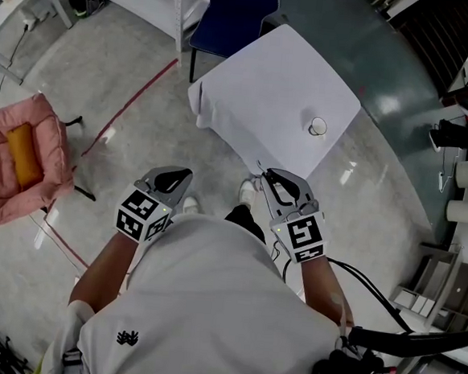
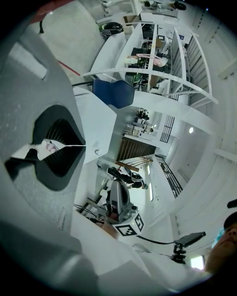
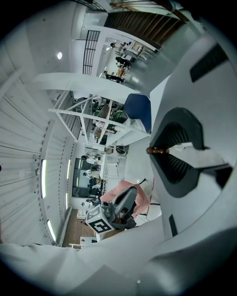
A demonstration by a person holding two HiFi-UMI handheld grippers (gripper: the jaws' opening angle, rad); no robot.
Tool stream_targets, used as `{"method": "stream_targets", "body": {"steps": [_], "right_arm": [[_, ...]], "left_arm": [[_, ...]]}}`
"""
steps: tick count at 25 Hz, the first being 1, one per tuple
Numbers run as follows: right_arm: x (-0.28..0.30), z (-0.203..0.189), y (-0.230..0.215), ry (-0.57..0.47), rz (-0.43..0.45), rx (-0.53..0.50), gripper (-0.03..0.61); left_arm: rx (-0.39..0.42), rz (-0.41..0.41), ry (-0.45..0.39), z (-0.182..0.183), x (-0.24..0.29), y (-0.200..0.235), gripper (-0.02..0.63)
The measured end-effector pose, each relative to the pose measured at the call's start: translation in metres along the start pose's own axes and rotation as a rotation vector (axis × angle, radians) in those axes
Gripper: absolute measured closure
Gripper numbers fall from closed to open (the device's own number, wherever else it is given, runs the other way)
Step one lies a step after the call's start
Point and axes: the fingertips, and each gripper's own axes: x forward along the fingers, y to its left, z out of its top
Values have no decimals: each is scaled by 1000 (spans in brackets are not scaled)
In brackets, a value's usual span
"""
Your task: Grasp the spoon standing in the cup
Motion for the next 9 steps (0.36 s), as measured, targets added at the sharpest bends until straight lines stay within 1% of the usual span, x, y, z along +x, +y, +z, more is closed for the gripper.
{"method": "stream_targets", "body": {"steps": [4, 9], "right_arm": [[-1, -6, -7, 6, 2, 0, 532], [-2, -12, -26, 7, 2, -1, 532]], "left_arm": [[-3, 0, 9, 0, 7, -3, 600], [1, 0, 22, 7, 22, -8, 600]]}}
